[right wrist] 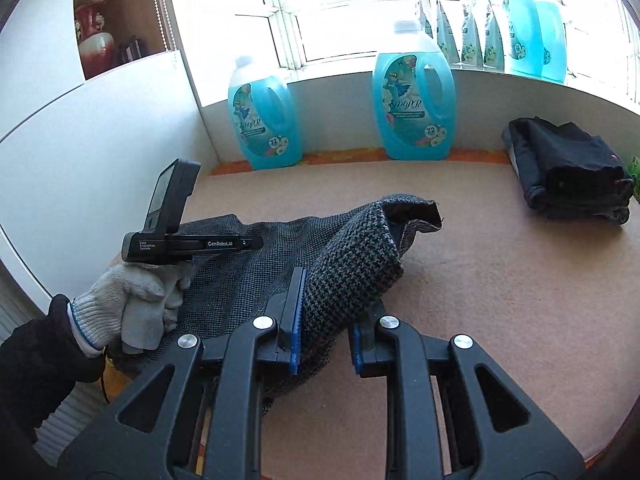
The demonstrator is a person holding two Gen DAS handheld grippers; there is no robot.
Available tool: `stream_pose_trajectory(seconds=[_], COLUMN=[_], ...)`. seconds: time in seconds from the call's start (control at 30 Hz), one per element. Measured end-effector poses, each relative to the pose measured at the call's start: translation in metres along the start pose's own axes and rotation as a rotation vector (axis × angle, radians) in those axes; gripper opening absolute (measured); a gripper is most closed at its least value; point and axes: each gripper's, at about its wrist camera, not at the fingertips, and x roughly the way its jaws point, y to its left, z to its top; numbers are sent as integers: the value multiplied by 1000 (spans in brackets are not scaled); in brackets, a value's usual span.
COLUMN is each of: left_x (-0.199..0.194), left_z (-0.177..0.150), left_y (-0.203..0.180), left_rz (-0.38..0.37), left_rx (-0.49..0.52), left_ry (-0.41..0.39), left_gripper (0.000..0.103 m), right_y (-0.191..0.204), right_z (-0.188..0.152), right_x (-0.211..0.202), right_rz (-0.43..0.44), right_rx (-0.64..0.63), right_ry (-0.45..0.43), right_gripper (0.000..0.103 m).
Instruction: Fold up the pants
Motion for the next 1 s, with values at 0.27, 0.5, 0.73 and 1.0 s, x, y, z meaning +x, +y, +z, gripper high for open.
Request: stream_pose_trajectory(seconds=[0.27, 0.5, 0.73, 1.0], left_x=[-63, -148, -205, -220], left_z=[2, -23, -63, -86], left_y=[17, 55, 100, 135], left_rz=[-19, 6, 56, 111], left_rx=[-43, -96, -194, -272], left_ry=[-114, -248, -340, -360], left_gripper=[16, 16, 16, 16], right_y=[39, 115, 193, 245], right_z=[15, 23, 1, -49], right_x=[-14, -13, 22, 75], right_rz=[38, 126, 236, 305], right_rx=[-93, -277, -458, -608], right_ry=[-46, -66, 5, 172], right_gripper=[20, 20, 20, 19])
